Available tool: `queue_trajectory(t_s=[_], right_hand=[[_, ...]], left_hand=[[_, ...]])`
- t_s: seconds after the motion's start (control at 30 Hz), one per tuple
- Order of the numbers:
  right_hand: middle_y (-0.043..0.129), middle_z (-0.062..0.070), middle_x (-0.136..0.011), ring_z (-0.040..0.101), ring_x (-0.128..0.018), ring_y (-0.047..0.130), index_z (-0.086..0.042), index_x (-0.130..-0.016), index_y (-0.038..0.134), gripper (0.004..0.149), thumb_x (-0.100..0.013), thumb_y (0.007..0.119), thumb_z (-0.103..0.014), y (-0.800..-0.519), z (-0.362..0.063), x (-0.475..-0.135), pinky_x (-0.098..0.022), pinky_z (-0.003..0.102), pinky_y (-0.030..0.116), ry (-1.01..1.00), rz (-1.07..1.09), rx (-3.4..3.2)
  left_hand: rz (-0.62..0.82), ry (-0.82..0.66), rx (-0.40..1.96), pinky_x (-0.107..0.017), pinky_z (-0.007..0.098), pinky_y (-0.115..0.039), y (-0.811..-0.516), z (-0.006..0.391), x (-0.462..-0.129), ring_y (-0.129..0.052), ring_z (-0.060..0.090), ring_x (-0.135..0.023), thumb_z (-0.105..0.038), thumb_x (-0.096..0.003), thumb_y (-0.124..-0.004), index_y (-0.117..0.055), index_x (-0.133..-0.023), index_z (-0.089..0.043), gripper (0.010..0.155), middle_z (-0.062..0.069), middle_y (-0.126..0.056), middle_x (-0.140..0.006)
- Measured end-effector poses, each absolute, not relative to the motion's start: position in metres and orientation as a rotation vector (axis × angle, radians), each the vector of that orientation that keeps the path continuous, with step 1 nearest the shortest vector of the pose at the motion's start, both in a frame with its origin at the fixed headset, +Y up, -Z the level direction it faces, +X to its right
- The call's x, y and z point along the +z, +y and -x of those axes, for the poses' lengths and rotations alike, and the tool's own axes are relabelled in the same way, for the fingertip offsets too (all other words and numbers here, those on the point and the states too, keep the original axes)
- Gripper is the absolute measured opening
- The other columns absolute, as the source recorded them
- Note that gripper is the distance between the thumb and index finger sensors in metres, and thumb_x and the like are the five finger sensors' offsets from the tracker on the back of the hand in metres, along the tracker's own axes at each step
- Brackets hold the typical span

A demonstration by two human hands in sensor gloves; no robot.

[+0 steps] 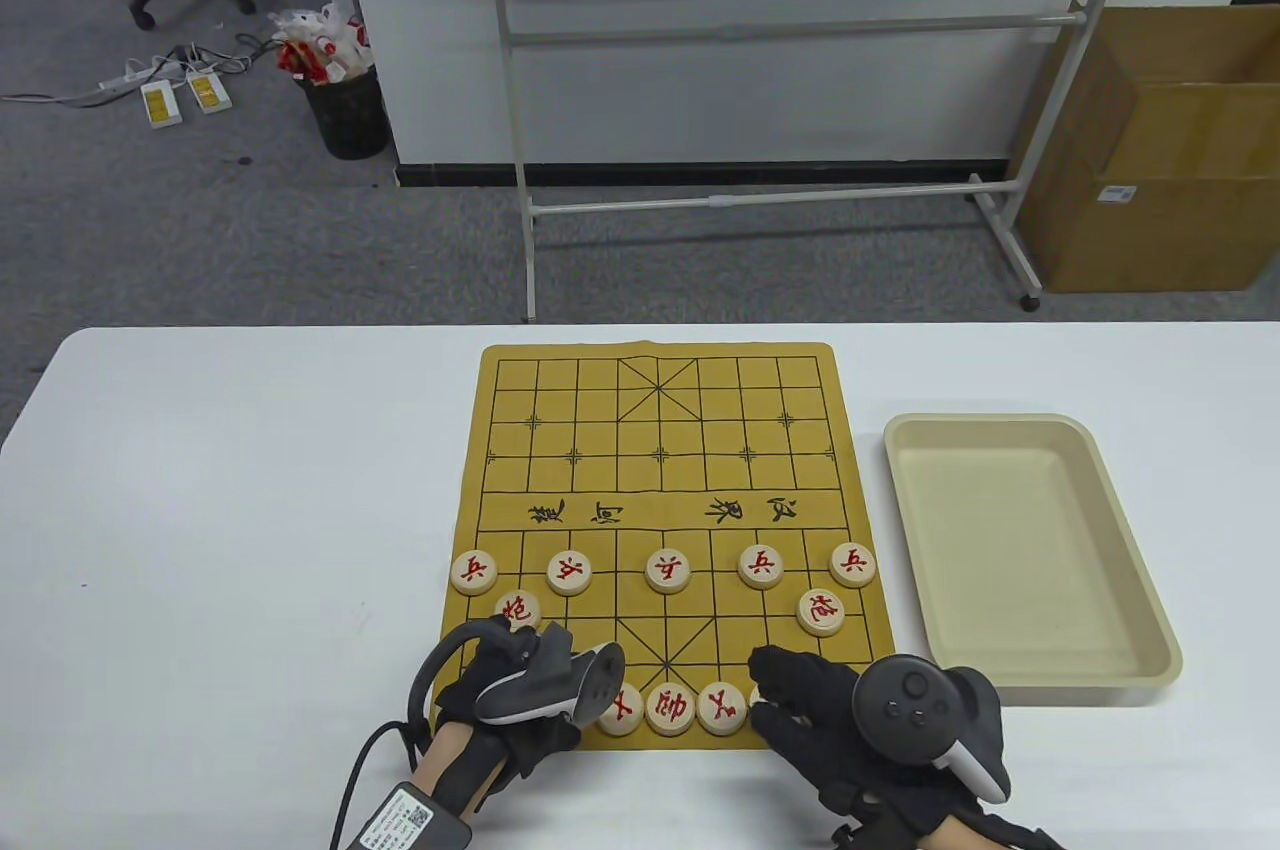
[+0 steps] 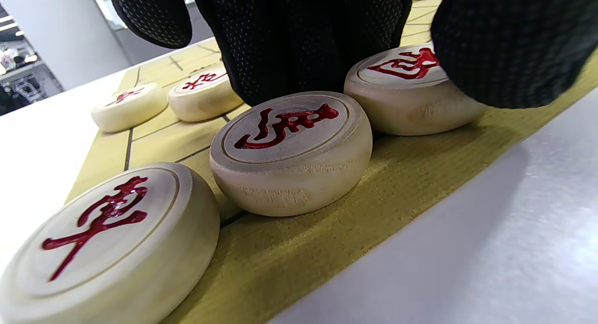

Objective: Set up Chinese chess pieces

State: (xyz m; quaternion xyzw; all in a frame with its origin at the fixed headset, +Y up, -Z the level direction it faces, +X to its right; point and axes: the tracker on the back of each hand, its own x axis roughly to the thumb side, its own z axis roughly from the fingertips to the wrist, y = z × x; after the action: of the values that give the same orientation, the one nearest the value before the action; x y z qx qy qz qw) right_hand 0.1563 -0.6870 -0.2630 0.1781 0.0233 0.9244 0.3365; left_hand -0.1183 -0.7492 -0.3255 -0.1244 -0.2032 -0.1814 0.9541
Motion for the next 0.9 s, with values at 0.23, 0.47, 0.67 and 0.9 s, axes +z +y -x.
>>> queue_trajectory(t_s=[0.23, 0.47, 0.67, 0.9], right_hand=[[0.086, 0.019, -0.094, 0.04, -0.077, 0.092, -0.01, -0.103, 0.069, 0.065, -0.048, 0.077, -0.045, -0.687, -0.157, -0.265, -0.065, 0.06, 0.069, 0.06, -0.46, 2.398], [0.08, 0.019, -0.1, 0.042, -0.085, 0.087, -0.012, -0.106, 0.065, 0.069, -0.048, 0.077, -0.046, -0.69, -0.156, -0.269, -0.067, 0.061, 0.066, 0.036, -0.489, 2.396], [0.064, 0.02, -0.111, 0.044, -0.096, 0.075, -0.012, -0.11, 0.057, 0.075, -0.047, 0.077, -0.048, -0.695, -0.153, -0.271, -0.07, 0.063, 0.059, 0.034, -0.53, 2.407], [0.06, 0.019, -0.114, 0.045, -0.098, 0.071, -0.013, -0.112, 0.052, 0.079, -0.047, 0.078, -0.049, -0.694, -0.154, -0.27, -0.071, 0.064, 0.057, -0.016, -0.551, 2.433]], left_hand=[[0.059, -0.432, -0.201, -0.078, 0.059, -0.06, -0.707, 0.111, -0.311, -0.083, 0.02, -0.097, -0.059, -0.031, -0.081, -0.065, -0.101, -0.033, 0.076, -0.007, -0.079, -0.103], [-0.113, -0.507, 0.208, -0.076, 0.058, -0.062, -0.682, 0.096, -0.286, -0.08, 0.023, -0.099, -0.058, -0.0342, -0.078, -0.063, -0.103, -0.031, 0.075, -0.004, -0.075, -0.106], [-0.101, -0.544, 0.314, -0.075, 0.058, -0.064, -0.689, 0.089, -0.281, -0.075, 0.026, -0.102, -0.059, -0.0349, -0.077, -0.059, -0.105, -0.03, 0.078, -0.001, -0.07, -0.11], [-0.072, -0.54, 0.351, -0.075, 0.058, -0.063, -0.695, 0.09, -0.284, -0.073, 0.026, -0.103, -0.059, -0.0354, -0.076, -0.058, -0.105, -0.029, 0.078, 0.0, -0.068, -0.11]])
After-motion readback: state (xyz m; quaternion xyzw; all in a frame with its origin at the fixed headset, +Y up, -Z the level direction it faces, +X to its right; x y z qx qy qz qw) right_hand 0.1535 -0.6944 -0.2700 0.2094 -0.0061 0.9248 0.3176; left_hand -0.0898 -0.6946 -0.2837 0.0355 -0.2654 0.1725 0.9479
